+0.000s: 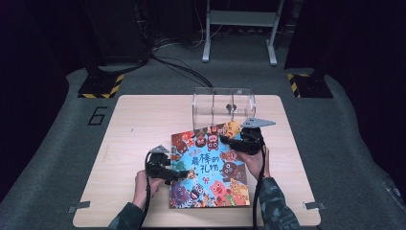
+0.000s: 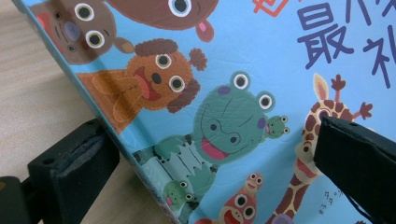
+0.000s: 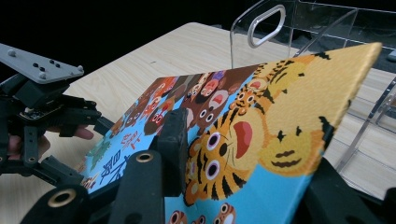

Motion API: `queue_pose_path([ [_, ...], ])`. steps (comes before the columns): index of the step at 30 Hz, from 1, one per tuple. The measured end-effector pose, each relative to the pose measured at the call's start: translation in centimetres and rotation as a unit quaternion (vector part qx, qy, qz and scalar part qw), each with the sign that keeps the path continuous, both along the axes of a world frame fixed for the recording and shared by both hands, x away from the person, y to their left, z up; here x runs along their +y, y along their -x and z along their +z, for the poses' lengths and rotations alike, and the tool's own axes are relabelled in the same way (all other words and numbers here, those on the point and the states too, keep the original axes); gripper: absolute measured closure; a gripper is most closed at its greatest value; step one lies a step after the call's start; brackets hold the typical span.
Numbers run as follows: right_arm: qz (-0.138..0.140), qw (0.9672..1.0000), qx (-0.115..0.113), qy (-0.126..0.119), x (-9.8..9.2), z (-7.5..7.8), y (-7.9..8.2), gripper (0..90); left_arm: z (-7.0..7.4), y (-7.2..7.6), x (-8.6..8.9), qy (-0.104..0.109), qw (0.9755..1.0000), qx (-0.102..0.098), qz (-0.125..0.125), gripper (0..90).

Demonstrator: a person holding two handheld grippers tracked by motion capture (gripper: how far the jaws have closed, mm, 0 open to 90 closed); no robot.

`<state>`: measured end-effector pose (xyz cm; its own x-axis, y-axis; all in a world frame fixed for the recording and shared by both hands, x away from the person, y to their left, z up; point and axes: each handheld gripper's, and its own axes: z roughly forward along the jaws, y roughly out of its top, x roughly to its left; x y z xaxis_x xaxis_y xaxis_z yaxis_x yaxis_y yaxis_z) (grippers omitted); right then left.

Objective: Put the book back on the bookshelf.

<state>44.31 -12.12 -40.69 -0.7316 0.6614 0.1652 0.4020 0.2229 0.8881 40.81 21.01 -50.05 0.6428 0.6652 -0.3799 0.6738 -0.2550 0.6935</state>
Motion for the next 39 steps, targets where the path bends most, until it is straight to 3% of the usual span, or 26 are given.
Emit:
queue_pose_path([
  [4,0.001,1.0000,-0.004,-0.001,0.0,0.0,0.0,60.6,-0.1,-0.2,0.1,0.000,1.0000,0.000,-0.004,0.0],
  [7,0.001,1.0000,-0.005,-0.004,0.0,0.0,0.2,60.6,-0.1,-0.2,0.1,0.013,0.9998,0.012,-0.008,0.0],
  [14,0.004,0.9999,-0.008,-0.007,0.0,0.1,0.2,60.5,0.0,-0.1,0.0,0.012,0.9998,0.014,-0.004,0.1],
  [23,-0.006,0.9988,0.043,0.021,0.5,0.2,-0.3,58.6,-0.9,-0.4,0.3,0.035,0.9984,0.044,-0.011,1.2],
  [30,-0.002,0.9998,0.011,0.016,0.3,0.0,0.2,59.0,-0.9,-0.4,0.8,0.052,0.9978,0.041,-0.007,7.0],
  [33,-0.001,0.9999,-0.007,0.010,0.1,-0.1,0.6,59.1,-0.7,-0.5,0.8,0.054,0.9980,0.032,-0.007,7.1],
  [39,0.003,0.9993,-0.037,-0.001,0.3,0.1,1.2,59.1,-0.3,-0.6,0.8,0.060,0.9975,0.033,-0.020,6.7],
])
